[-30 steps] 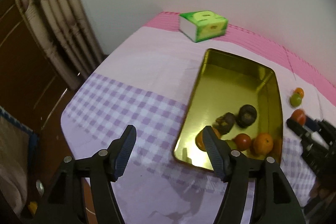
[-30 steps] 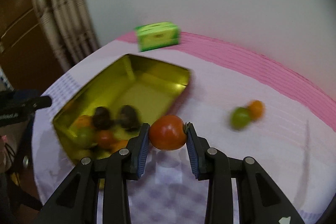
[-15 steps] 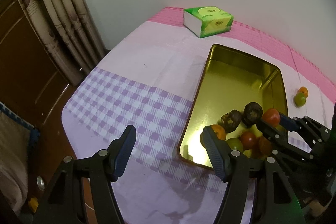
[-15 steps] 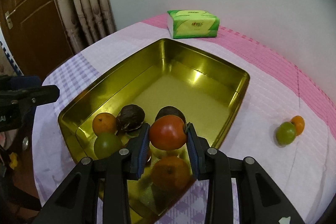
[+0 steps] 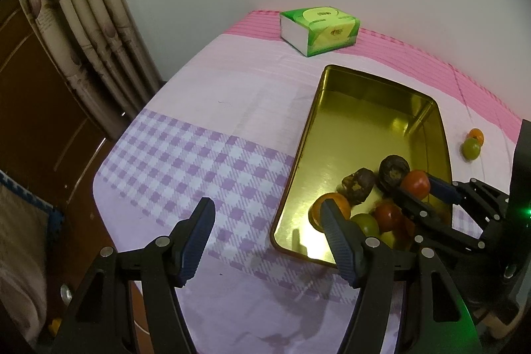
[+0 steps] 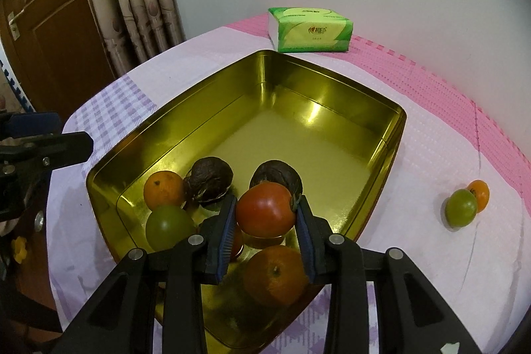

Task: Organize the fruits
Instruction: 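Carry the orange-red tomato into the tin tray and open the right tool, then grasp the yellow-orange tomato with the right tool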

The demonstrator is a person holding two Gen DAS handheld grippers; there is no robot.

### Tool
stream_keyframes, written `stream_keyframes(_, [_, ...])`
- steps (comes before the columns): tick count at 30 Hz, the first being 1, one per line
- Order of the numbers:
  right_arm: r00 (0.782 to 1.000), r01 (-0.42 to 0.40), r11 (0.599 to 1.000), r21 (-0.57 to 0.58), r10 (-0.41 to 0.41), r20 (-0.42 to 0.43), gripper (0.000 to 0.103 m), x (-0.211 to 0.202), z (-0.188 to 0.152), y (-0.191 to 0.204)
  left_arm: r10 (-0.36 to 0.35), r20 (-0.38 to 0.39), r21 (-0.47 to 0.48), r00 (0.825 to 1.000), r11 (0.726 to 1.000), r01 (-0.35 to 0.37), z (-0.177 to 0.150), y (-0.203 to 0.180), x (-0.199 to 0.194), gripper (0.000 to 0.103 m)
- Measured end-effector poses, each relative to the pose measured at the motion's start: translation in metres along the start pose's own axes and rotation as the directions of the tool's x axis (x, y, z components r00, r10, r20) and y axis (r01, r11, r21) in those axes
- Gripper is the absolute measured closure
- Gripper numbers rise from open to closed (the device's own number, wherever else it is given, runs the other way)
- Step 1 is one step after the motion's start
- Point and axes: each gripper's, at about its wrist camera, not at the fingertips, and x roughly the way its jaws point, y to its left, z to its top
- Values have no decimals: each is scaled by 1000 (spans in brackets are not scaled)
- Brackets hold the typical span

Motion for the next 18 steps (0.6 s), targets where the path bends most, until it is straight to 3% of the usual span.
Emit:
stream_keyframes(13, [999,-2,1000,10,1,46,62,-16,5,-1,-29,-12,-1,999,1000,29,-2,0,3,36])
stream_keyframes(18, [995,28,998,61,-34,93,62,-38,2,-28,-30,-6,7,1000,1000,30,-2,-3,3,36])
